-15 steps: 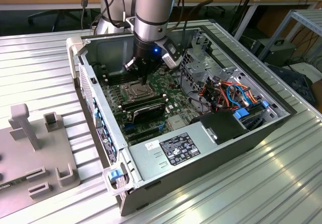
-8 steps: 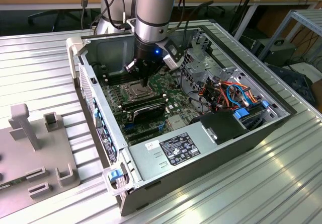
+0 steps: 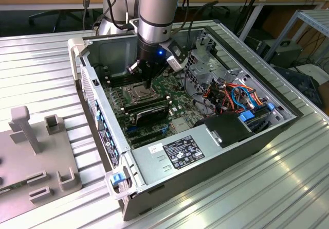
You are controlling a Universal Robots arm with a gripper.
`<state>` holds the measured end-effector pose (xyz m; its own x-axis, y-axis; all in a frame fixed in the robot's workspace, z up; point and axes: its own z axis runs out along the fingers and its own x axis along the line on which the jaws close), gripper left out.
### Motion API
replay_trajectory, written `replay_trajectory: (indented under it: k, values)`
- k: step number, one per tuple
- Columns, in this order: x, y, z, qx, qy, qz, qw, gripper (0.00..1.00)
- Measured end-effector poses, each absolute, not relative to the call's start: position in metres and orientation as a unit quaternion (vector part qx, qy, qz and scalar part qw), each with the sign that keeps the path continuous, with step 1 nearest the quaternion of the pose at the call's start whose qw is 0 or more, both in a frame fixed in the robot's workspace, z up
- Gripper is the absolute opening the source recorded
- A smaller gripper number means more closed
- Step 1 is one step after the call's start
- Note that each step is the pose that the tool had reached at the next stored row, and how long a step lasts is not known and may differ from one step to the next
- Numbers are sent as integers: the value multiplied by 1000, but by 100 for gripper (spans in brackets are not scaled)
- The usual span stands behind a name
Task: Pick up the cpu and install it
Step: 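Install the first cpu locking lever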
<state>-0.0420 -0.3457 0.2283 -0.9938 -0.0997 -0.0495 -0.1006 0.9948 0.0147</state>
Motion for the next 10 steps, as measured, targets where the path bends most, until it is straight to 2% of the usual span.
replay_trajectory:
  k: [2, 3, 10]
  values:
    - [-42, -346, 228, -50, 999, 9, 13, 11]
    - [-42, -346, 228, -50, 999, 9, 11, 11]
    - [-43, -346, 228, -50, 999, 9, 10, 11]
